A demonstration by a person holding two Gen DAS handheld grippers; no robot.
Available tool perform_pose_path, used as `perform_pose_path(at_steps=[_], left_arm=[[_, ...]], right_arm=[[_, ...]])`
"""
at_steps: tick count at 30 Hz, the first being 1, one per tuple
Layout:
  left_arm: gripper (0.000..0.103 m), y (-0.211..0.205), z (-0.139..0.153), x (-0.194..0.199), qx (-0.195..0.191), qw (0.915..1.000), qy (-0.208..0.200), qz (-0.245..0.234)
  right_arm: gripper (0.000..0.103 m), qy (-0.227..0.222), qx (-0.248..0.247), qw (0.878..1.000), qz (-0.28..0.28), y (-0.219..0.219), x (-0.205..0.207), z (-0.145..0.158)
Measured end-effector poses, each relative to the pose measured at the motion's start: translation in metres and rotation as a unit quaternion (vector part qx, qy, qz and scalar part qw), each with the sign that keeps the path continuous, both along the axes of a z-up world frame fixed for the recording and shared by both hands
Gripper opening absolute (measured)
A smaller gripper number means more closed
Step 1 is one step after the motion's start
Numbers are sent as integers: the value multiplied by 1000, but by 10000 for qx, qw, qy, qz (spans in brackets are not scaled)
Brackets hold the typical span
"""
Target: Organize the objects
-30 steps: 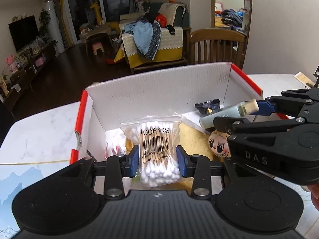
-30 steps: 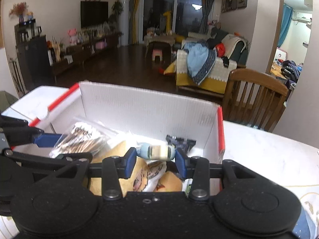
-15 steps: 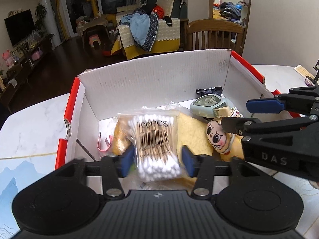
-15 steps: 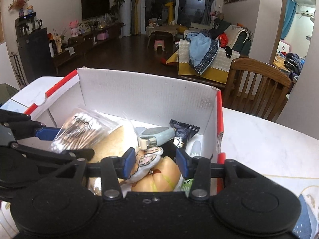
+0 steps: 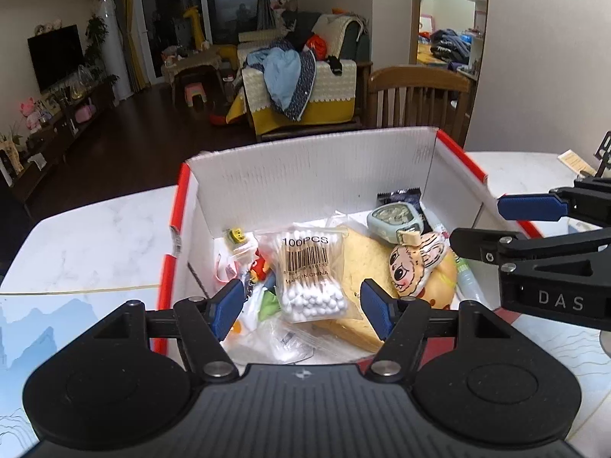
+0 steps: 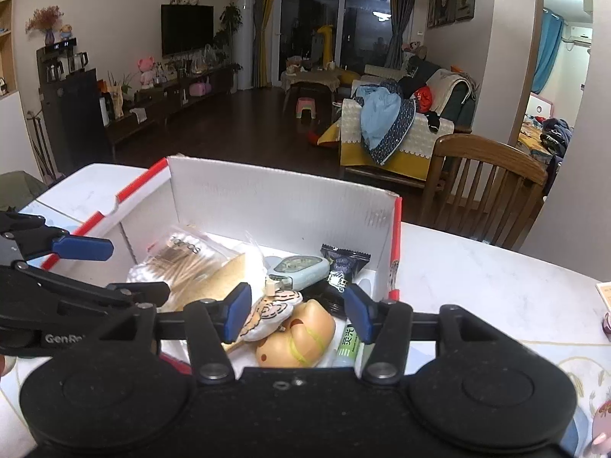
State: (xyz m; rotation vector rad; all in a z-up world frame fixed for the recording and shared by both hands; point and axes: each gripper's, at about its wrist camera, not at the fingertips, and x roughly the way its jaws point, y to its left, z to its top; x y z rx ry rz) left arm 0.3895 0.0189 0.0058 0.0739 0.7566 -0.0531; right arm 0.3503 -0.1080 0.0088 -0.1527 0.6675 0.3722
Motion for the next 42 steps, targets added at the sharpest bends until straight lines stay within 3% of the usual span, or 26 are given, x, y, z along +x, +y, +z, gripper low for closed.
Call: perform_pose_path(at_steps=[18, 22, 25, 28, 34, 41, 42], left_arm=[[70, 4, 38, -62, -176, 9983, -563, 33], [71, 4, 39, -76, -238, 9972, -706, 5], [72, 6, 38, -89, -333, 9958, -858, 27], [83, 6, 38, -102, -397, 9942, -1001, 82], [84, 6, 35, -126, -469, 9913, -1228, 62], [91, 3, 31, -146, -440, 9899, -1347, 19], [97, 3, 31, -148, -459, 9898, -1348, 9]], right_arm=[[65, -450, 335, 9981, 252, -13, -59, 27], [77, -597, 413, 9968, 349, -19, -69, 27], [78, -686, 484, 9956, 407, -21, -80, 26], [85, -769, 598, 9942, 462, -26, -91, 26], [93, -982, 758, 9904, 618, -31, -115, 22], [102, -1204, 779, 9866, 784, -32, -135, 22], [102, -1246, 773, 9861, 785, -33, -138, 22]])
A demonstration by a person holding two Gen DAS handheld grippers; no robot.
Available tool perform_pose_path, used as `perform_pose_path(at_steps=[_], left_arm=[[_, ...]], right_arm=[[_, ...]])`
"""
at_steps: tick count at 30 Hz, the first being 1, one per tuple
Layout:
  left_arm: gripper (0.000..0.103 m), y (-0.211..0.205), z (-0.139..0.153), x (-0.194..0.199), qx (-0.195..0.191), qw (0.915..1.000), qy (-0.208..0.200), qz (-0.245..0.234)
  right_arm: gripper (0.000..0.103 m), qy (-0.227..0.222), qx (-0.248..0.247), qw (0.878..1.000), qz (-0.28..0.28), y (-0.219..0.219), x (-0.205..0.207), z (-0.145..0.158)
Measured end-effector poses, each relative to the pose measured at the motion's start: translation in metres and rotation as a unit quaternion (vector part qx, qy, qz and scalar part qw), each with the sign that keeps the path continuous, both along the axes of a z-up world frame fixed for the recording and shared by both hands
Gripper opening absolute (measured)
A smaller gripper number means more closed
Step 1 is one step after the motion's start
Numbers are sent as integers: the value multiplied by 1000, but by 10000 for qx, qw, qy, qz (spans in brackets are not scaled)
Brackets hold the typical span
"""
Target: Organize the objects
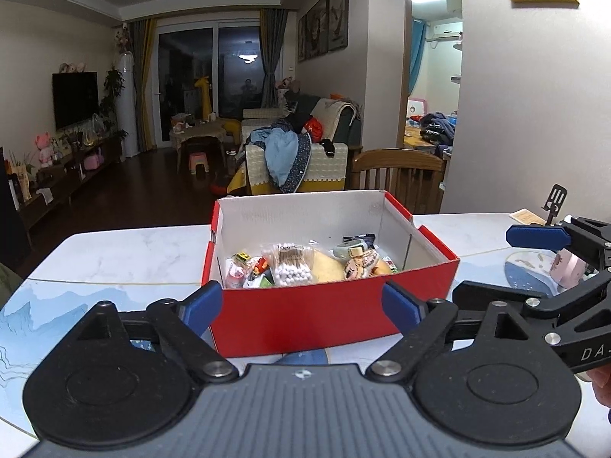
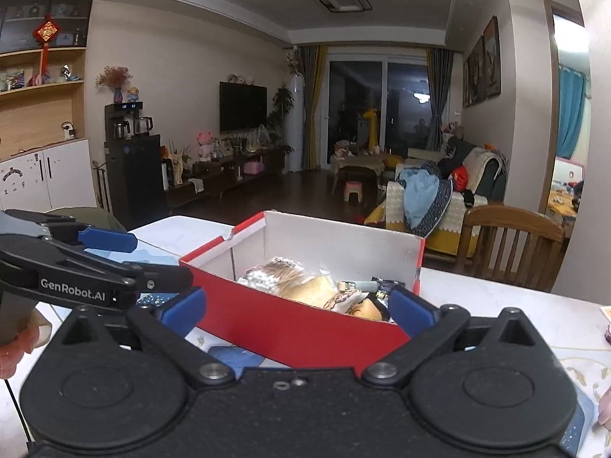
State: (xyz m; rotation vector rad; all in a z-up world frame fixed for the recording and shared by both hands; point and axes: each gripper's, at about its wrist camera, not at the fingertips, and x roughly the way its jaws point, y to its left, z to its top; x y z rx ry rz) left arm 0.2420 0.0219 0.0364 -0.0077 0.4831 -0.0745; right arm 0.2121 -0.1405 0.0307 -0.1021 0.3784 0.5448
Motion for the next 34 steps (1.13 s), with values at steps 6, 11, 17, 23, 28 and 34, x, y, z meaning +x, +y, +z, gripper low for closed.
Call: perform_pose_path(at_steps=[6, 11, 17, 23, 28, 34], left_arm=[[103, 0, 0, -11, -43, 9999, -90, 24], [103, -4, -2, -14, 57, 9999, -97, 82], [103, -6, -6, -14, 191, 9996, 41, 227], [103, -6, -7, -15, 203, 9994, 64, 266], [103, -5, -9, -15, 237, 9993, 89, 279], [103, -5, -11, -17, 231, 9995, 103, 185]], right_arm=[[103, 28, 155, 9999, 66, -5, -7, 0], [103, 51, 213, 9997, 110, -4, -12, 0], [103, 63, 230, 9996, 127, -3, -14, 0], [103, 101, 228, 9996, 115, -7, -14, -1], [103, 154, 255, 9995, 63, -10, -16, -4], [103, 277, 254, 9993, -33, -13, -16, -11]])
